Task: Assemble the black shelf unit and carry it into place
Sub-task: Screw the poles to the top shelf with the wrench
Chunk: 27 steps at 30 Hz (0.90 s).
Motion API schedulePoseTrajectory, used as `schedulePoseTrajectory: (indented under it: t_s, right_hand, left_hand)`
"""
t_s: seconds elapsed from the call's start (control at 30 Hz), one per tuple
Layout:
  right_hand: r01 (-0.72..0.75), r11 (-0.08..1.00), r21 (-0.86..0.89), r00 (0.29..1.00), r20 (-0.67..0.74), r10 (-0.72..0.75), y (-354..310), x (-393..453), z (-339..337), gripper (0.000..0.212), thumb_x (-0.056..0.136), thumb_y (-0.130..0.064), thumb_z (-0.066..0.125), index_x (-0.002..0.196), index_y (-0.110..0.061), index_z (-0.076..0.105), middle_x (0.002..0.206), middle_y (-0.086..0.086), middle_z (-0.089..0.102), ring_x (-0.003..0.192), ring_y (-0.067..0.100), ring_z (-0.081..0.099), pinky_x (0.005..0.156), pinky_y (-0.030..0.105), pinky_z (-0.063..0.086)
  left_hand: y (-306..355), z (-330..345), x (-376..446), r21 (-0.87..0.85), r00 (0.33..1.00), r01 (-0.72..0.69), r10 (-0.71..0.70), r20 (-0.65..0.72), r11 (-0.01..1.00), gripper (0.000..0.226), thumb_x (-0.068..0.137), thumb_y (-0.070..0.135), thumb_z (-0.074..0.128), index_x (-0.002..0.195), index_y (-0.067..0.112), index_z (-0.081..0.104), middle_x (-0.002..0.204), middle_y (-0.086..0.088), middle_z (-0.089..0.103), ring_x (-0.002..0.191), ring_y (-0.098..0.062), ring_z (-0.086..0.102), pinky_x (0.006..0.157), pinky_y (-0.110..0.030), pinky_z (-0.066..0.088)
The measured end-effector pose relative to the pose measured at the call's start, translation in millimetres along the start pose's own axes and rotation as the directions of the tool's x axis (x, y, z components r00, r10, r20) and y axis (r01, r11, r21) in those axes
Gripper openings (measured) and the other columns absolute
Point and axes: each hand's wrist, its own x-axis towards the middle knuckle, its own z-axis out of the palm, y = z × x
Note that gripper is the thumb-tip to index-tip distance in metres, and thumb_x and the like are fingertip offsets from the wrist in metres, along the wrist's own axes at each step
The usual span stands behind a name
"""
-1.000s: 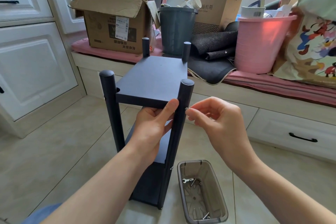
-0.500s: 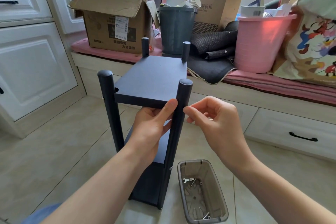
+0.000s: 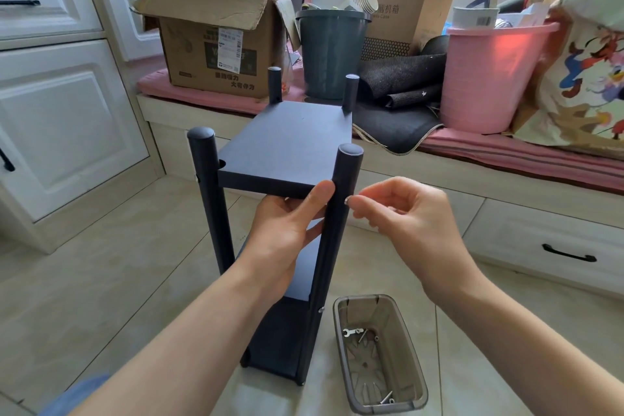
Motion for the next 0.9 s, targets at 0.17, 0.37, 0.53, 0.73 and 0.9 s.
schedulePoseTrajectory:
  t_s: [0.17,0.37,0.53,0.73,0.9]
  right_hand:
    - [-0.044,0.998,0.055,0.988,0.152,0.035,3.1,9.8,-2.3,0.065,0.070,-0.035,0.082,0.129,-0.040,0.053,0.111,-0.005,0.071,0.101,0.011,0.069,0.090,0.031,0.054]
    - [-0.105,0.975,0.197,0.933,0.359,0.028,-3.0,14.9,28.1,0.075,0.075,-0.022,0.082,0.135,-0.048,0.046,0.115,0.004,0.068,0.105,0.016,0.069,0.097,0.032,0.053]
    - [-0.131,0.952,0.277,0.942,0.335,0.032,-11.3,14.5,67.8,0.059,0.073,-0.008,0.084,0.125,-0.028,0.062,0.103,0.009,0.073,0.093,0.016,0.072,0.089,0.026,0.056]
    - [-0.112,0.958,0.263,0.955,0.295,0.030,-15.8,17.8,89.9,0.055,0.065,-0.014,0.090,0.113,-0.027,0.066,0.096,0.004,0.073,0.088,0.018,0.071,0.083,0.022,0.057]
    - [-0.107,0.955,0.276,0.954,0.300,0.020,-14.9,19.1,91.2,0.051,0.067,-0.013,0.089,0.112,-0.024,0.067,0.094,0.003,0.073,0.088,0.018,0.072,0.082,0.023,0.056]
  left_hand:
    - [2.9,-16.4,0.6,0.039,0.996,-0.002,-0.002,0.086,0.999,0.052,0.079,0.045,0.069,0.117,0.010,0.071,0.113,-0.008,0.076,0.107,-0.023,0.072,0.082,-0.025,0.059]
    - [22.9,-57.8,-7.5,0.063,0.983,0.069,-0.078,0.167,0.996,0.034,0.088,0.045,0.069,0.113,0.023,0.077,0.122,-0.009,0.072,0.115,-0.025,0.069,0.094,-0.032,0.056]
    - [40.8,-78.8,-34.9,0.129,0.982,0.096,-0.073,-0.176,0.987,0.063,0.069,0.045,0.075,0.120,0.010,0.061,0.103,-0.005,0.078,0.096,-0.021,0.076,0.093,-0.040,0.055]
    - [64.4,-102.3,-64.1,0.798,0.808,-0.200,0.557,-0.193,0.568,0.043,0.071,0.046,0.081,0.106,0.040,0.059,0.102,0.028,0.062,0.101,0.009,0.059,0.083,-0.008,0.044]
    - [75.7,-96.0,-41.3,0.845,0.879,-0.351,0.454,0.148,0.403,0.065,0.068,0.056,0.073,0.130,0.041,0.057,0.127,0.052,0.042,0.142,0.015,0.023,0.119,-0.016,0.017]
